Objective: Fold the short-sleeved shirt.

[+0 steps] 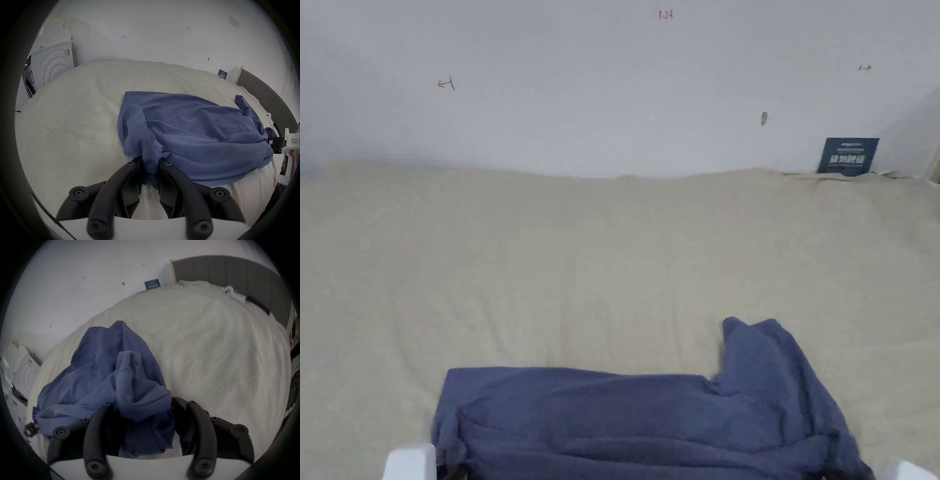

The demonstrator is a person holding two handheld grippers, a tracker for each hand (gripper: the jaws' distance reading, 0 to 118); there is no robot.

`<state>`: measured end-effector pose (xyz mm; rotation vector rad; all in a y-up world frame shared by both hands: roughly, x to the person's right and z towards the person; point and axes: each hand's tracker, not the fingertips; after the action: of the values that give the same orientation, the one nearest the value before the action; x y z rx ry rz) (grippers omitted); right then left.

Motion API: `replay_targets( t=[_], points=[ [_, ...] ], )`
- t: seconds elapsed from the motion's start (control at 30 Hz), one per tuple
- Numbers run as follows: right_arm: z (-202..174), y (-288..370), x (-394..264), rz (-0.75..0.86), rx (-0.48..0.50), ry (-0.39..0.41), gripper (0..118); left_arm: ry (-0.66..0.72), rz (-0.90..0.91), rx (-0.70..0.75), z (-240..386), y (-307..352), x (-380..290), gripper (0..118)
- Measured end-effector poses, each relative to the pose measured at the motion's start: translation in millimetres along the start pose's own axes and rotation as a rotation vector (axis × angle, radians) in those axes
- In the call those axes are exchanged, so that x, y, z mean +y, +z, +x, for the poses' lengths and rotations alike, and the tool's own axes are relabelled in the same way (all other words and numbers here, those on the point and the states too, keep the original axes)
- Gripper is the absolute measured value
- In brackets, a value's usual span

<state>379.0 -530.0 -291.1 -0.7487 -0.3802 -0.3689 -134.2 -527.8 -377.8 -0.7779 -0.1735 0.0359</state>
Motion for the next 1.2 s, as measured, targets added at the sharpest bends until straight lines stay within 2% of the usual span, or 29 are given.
replay_targets(
  t=[0.03, 0.07, 0.1, 0.13, 0.2, 0.37, 0.47, 0.63, 0.73, 0.8, 0.87, 0.9, 0.93, 0.97, 1.0, 1.03, 1.07, 1.1, 1.13, 1.2],
  points=[
    [-4.3, 4.3, 0.0, -0.015, 0.026, 0.012, 41, -0.002, -0.001, 0.002, 0.9, 1.0, 1.3, 18],
    [-3.6, 4.9, 2.3, -0.022, 0.071, 0.003, 22, -0.005, -0.005, 0.000, 0.7, 2.2, 3.2, 18],
    [-2.0, 5.9, 7.1, -0.038, 0.084, -0.022, 16, -0.010, -0.025, -0.033, -4.6, 5.8, 7.6, 17],
    [-1.8, 7.5, 11.6, -0.054, 0.115, -0.040, 16, 0.020, -0.039, -0.051, -10.3, 11.1, 13.3, 13],
    [3.5, 17.0, 18.4, -0.032, 0.106, -0.022, 16, 0.092, -0.020, -0.083, -18.5, 28.5, 17.0, 10],
    [13.1, 50.4, 18.7, -0.014, 0.154, -0.024, 16, 0.084, 0.029, -0.126, -23.4, 75.7, 12.2, 10],
    [15.7, 73.1, 10.4, -0.022, 0.149, 0.035, 16, 0.055, 0.030, -0.124, -23.2, 104.1, 0.1, 10],
    [29.5, 103.2, -19.6, -0.062, 0.145, 0.075, 16, 0.071, -0.010, -0.138, -26.8, 145.1, -46.5, 10],
    [36.8, 104.7, -38.8, -0.101, 0.129, 0.092, 16, 0.111, -0.059, -0.133, -29.5, 152.2, -74.0, 10],
    [37.8, 93.0, -47.2, -0.132, 0.104, 0.118, 16, 0.126, -0.131, -0.126, -31.5, 139.4, -83.6, 10],
    [37.5, 81.0, -52.2, -0.132, 0.106, 0.120, 16, 0.124, -0.128, -0.122, -31.9, 128.2, -89.6, 10],
    [37.6, 78.4, -51.6, -0.154, 0.102, 0.112, 16, 0.134, -0.150, -0.126, -33.3, 123.9, -90.4, 12],
    [37.8, 82.8, -49.6, -0.142, 0.106, 0.110, 17, 0.147, -0.150, -0.123, -35.1, 123.3, -89.0, 18],
    [38.5, 87.6, -47.0, -0.124, 0.104, 0.112, 22, 0.174, -0.129, -0.117, -39.2, 127.1, -88.7, 28],
    [39.2, 97.0, -44.1, -0.077, 0.082, 0.136, 33, 0.208, -0.106, -0.091, -43.3, 134.8, -86.6, 41],
    [38.9, 109.3, -42.9, -0.020, 0.037, 0.184, 46, 0.215, -0.085, -0.042, -47.0, 143.2, -84.2, 60],
    [38.2, 123.3, -41.7, 0.048, 0.005, 0.227, 67, 0.194, -0.059, 0.001, -50.3, 153.7, -80.6, 77],
    [36.6, 143.3, -39.2, 0.120, -0.001, 0.282, 75, 0.146, -0.008, 0.036, -51.7, 168.4, -75.6, 81],
    [32.2, 165.2, -38.9, 0.222, 0.016, 0.347, 79, 0.110, 0.051, 0.057, -52.1, 183.0, -70.1, 83],
    [22.2, 195.6, -36.5, 0.327, 0.029, 0.397, 86, 0.077, 0.124, 0.050, -47.3, 211.3, -55.3, 83]
  ],
)
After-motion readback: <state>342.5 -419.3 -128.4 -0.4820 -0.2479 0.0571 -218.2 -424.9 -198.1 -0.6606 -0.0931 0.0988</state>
